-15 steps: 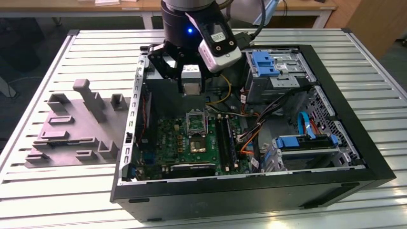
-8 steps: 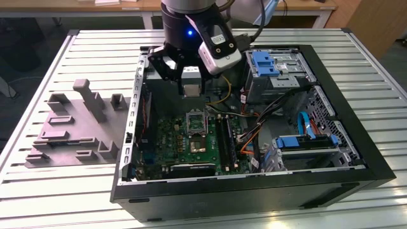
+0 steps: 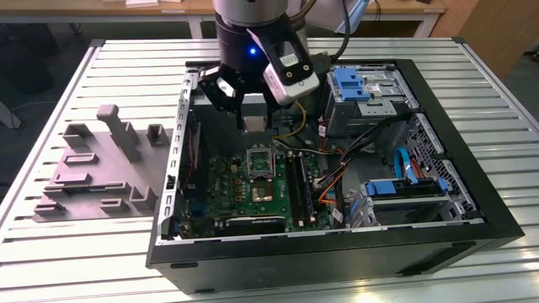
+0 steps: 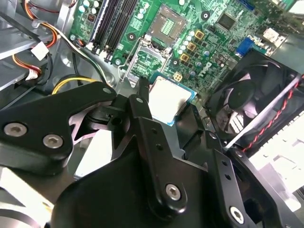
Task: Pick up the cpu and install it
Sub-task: 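Place the cpu into insertion slot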
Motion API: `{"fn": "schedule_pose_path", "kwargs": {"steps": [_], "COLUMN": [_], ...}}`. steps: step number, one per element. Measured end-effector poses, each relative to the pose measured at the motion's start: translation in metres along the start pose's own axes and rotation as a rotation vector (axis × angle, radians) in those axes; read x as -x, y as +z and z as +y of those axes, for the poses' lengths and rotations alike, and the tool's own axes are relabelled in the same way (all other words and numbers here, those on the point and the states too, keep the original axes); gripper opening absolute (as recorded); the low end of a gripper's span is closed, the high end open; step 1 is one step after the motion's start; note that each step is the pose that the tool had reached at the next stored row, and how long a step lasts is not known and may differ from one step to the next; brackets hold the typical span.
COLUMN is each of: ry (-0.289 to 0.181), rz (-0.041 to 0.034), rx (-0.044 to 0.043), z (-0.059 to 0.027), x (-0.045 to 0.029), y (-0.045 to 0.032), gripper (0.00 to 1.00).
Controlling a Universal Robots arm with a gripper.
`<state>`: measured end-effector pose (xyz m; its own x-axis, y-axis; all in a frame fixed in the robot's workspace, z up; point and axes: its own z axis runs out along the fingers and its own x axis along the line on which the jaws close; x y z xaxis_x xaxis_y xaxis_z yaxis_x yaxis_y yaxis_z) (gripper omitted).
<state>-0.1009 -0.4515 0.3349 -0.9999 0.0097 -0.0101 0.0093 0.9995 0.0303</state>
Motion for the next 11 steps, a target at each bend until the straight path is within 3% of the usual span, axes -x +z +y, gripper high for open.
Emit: {"fn": "schedule_pose_path", "kwargs": {"steps": [11], "ry": [0.000], "rz": [0.0000], "rx": [-0.0004], "z": [-0.0011], "x": [0.0001], "y": [0.0105], "gripper": [0.47]}}
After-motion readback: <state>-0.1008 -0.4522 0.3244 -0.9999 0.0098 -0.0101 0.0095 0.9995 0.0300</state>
